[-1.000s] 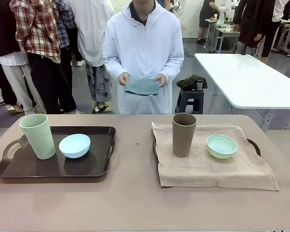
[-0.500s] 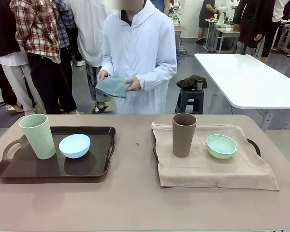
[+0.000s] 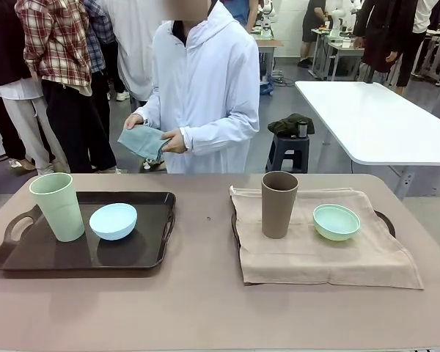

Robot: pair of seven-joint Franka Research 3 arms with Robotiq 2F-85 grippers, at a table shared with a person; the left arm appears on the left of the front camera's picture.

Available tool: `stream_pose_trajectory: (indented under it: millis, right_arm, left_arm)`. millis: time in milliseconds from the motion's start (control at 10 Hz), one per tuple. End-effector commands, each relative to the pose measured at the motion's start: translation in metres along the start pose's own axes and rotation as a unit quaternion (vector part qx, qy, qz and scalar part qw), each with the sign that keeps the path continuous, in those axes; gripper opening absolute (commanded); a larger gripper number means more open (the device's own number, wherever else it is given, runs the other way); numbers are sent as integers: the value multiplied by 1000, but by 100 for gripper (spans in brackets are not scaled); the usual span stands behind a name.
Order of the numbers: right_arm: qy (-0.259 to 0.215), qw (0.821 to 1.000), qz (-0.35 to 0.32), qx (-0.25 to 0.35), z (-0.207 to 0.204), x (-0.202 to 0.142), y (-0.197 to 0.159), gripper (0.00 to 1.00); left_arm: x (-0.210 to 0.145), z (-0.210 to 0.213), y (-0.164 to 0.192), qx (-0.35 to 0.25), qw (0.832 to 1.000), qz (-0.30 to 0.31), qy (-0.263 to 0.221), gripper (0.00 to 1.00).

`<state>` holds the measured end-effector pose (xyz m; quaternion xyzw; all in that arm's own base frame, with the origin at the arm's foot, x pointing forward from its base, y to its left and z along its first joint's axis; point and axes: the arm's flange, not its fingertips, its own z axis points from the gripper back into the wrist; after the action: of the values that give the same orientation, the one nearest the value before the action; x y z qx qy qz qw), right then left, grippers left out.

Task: Set up a tray with a mat and arrange the tableware.
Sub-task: Pick up the Picnic Bowl and Reusable plastic cup from the Handle tray in front of the human's position and hold them in the air.

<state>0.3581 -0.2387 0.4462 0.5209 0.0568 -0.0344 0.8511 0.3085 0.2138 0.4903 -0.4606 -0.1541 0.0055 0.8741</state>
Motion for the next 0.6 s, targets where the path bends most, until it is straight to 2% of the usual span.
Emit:
stream_pose_trajectory:
  millis: [0,500]
  right_arm:
    - [1,1000,2,3,1,-2,1,88]
    - [1,1000,2,3,1,-2,1,88]
  left_arm:
    - [0,2,1,-2,1000,-1,3,100]
    - [0,2,1,-2,1000,-1,3,100]
